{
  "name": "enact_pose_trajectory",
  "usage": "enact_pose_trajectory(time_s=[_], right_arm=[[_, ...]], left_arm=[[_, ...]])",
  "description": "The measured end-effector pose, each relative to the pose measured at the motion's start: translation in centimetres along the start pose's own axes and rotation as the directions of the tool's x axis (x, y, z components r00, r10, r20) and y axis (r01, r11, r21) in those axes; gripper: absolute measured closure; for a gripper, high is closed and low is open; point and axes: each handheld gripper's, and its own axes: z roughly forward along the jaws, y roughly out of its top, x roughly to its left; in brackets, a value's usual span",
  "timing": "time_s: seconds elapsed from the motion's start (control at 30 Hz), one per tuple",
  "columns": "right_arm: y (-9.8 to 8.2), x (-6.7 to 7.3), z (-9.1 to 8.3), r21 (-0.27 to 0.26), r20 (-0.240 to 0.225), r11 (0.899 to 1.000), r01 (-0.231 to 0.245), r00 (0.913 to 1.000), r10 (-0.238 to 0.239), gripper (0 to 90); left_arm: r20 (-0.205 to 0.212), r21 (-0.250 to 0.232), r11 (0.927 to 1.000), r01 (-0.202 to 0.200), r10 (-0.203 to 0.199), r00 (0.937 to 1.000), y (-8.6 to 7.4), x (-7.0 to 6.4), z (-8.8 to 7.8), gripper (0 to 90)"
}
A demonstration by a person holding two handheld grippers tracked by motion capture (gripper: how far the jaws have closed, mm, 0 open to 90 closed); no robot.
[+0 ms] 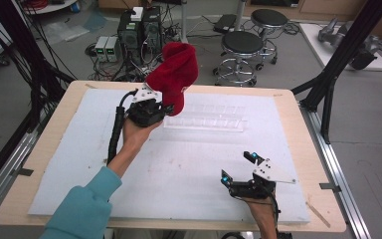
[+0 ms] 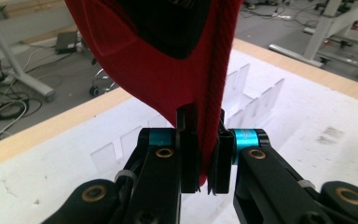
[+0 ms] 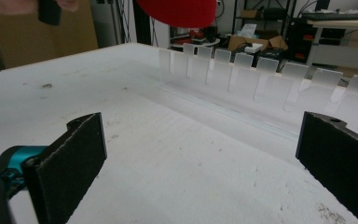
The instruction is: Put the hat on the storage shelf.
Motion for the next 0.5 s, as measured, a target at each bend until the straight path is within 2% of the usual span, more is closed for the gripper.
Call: enact_pose_trajectory(time_s=[0.1,0.17,0.2,0.3,0.47,0.5], right_arm=[[0.0,0.0,0.0,-0.016,0.007,1.0,0.001,1.0,-0.001,0.4],[-0.1,-0.1,-0.1,-0.049,0.019,0.999,0.001,0.9998,0.0,0.4],[-0.3,-0.2,-0.2,-0.052,0.02,0.998,-0.018,0.9996,0.019,0.4],[-1.0,-0.4,-0.3,-0.045,0.021,0.998,-0.035,0.9991,0.036,0.4],[-2.0,-0.4,-0.3,-0.045,0.047,0.999,-0.024,0.9986,0.027,0.4],[-2.0,-0.4,-0.3,-0.045,0.047,0.999,-0.024,0.9986,0.027,0.4]], left_arm=[[-0.016,0.014,0.9999,0.0,0.0,0.9999,-0.4,-0.2,1.0,85.3],[-0.028,0.026,0.9997,-0.001,0.002,0.9996,-0.7,-0.4,1.7,85.3],[-0.035,0.031,0.9995,-0.002,0.003,0.9994,-0.8,-0.5,1.9,85.3],[-0.054,0.042,0.9991,0.001,0.001,0.9985,-1.3,-0.7,2.4,85.2],[-0.074,0.064,0.9978,-0.014,0.019,0.9971,-1.7,-0.7,2.7,85.2],[-0.076,0.057,0.9983,-0.009,0.013,0.997,-1.8,-0.7,2.8,85.2]])
